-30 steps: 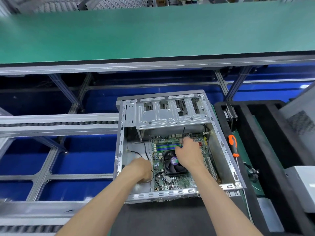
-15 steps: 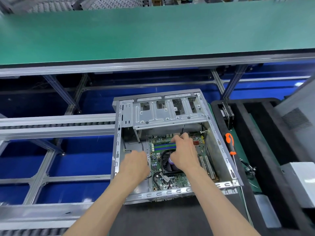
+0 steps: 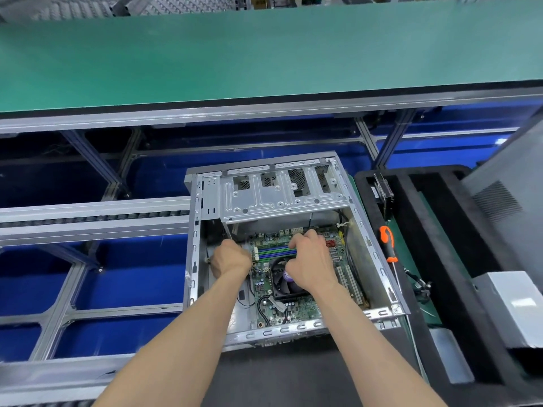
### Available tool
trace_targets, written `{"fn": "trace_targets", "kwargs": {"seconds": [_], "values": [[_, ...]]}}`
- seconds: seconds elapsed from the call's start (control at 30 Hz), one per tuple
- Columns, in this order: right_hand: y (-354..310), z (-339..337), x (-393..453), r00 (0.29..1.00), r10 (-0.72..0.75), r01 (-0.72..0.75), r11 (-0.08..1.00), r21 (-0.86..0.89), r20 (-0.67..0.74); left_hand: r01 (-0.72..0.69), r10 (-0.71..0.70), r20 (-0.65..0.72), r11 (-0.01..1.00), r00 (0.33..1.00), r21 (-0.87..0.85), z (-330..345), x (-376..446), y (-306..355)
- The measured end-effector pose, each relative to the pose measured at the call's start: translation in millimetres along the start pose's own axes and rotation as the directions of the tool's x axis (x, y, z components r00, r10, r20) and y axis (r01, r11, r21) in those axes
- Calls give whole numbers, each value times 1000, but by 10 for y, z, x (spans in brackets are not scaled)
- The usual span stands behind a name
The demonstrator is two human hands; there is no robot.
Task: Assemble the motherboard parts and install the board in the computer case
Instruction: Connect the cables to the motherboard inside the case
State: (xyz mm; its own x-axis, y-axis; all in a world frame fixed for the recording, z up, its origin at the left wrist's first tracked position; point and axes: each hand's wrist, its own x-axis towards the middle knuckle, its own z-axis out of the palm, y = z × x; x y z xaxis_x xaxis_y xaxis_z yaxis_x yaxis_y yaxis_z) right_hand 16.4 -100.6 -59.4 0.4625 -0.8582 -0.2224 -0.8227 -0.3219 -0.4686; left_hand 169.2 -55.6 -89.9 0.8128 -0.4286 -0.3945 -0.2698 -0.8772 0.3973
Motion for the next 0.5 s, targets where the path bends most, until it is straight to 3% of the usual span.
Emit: {"fn": "trace_targets", "kwargs": {"seconds": [0.1, 0.17, 0.23, 0.3, 0.37, 0.5], "values": [[-9, -12, 18, 999, 23, -24, 1000, -20, -31, -126, 128, -40, 991, 991, 44, -33, -47, 41], [-10, -24, 19, 998, 41, -43, 998, -48, -47, -239, 241, 3, 962, 971, 129, -23, -92, 66], [-6, -30, 14, 998, 48, -49, 998, -38, -35, -314, 312, 40, 943, 949, 106, 10, -108, 54], [-2, -28, 12, 999, 46, -46, 999, -4, -18, -236, 251, 87, 959, 964, -157, 2, -80, 16], [8, -27, 19, 999, 38, -38, 999, 24, -9, -106, 184, 129, 883, 974, -458, -10, -24, -30], [17, -15, 37, 1000, 28, -27, 999, 44, -5, -104, 224, 94, 734, 970, -672, -88, -58, -10]]}}
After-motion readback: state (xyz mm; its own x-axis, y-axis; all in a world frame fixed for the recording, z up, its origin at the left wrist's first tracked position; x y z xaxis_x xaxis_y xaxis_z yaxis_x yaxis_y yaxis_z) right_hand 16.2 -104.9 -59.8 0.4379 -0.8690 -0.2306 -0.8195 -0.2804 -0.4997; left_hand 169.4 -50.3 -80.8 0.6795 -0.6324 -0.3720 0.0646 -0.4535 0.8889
